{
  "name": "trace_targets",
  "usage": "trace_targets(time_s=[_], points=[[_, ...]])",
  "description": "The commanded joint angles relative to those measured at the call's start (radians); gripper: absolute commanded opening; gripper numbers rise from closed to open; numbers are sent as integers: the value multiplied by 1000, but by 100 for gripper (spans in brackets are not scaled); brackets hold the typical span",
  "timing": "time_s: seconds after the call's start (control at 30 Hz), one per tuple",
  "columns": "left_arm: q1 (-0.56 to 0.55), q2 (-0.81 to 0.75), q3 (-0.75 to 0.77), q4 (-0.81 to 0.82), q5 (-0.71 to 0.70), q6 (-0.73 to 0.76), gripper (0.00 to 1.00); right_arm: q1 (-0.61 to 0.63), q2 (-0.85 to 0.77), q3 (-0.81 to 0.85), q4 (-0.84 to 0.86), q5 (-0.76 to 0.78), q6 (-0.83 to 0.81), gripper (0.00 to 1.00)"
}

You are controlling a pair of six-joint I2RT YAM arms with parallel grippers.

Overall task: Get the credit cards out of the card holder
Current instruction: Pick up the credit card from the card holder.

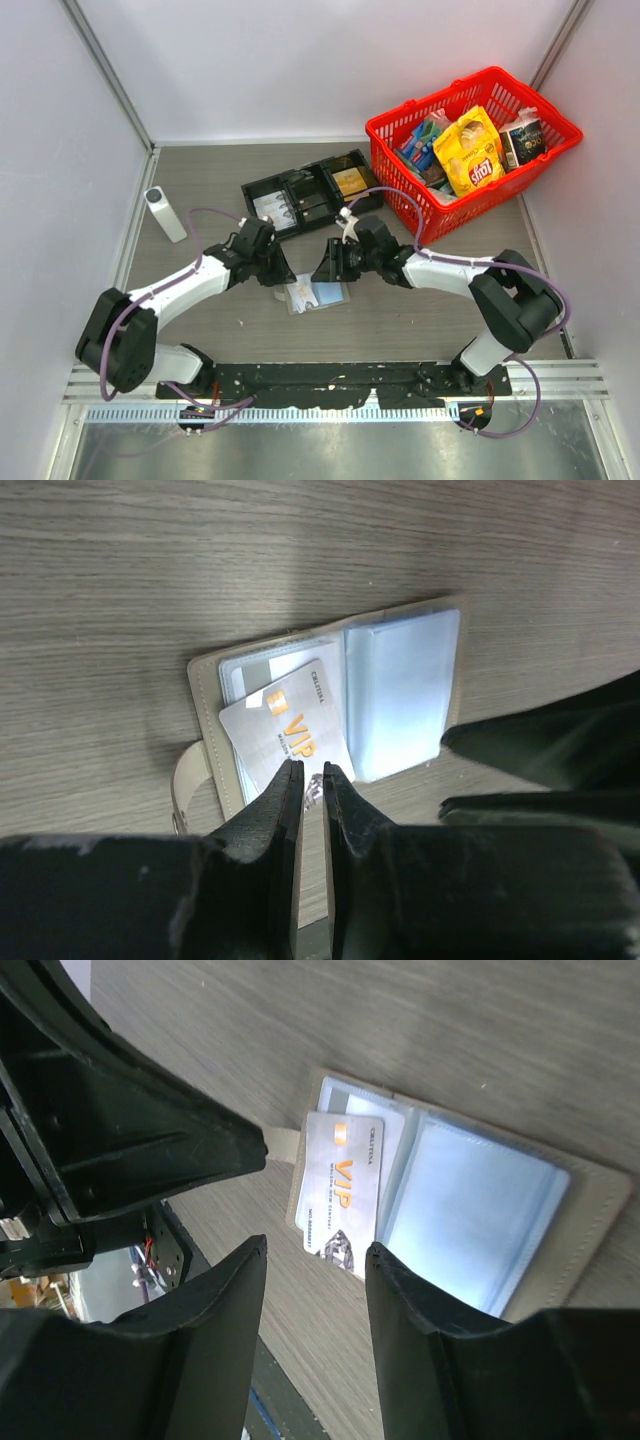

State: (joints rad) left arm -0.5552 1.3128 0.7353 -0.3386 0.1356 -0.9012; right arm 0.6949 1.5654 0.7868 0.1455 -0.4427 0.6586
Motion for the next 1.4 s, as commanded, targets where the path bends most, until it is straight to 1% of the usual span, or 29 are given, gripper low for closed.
trace_targets(time_s=[0.0,0.13,0.23,0.67,0.9,1.1,1.2,1.23,1.3,1.33,1.37], points=[[-2,81,81,-51,9,90,16,41,39,-1,77,-33,47,47],[-3,134,101,-69,-4,111,15,60,88,0,80,-33,61,43],[-3,160,96,-82,4,113,14,63,110,0,74,-33,68,43],[-3,166,1,-39,32,45,13,66,176,22,-44,-11,32,44],[-8,175,-17,-16,42,9,13,66,202,25,-35,-34,18,42],[-9,171,-42,-8,38,-19,13,66,202,26,-26,-47,9,33],[-9,167,-43,-8,38,-24,13,66,186,23,-27,-41,6,25],[-11,166,-43,-8,33,-25,12,66,182,23,-29,-36,1,24],[-11,157,-42,-10,29,-27,12,64,167,22,-34,-34,-4,18],[-11,151,-42,-10,29,-28,12,63,159,23,-35,-33,-5,10],[-11,144,-39,-8,27,-30,13,61,147,23,-38,-31,-8,6]])
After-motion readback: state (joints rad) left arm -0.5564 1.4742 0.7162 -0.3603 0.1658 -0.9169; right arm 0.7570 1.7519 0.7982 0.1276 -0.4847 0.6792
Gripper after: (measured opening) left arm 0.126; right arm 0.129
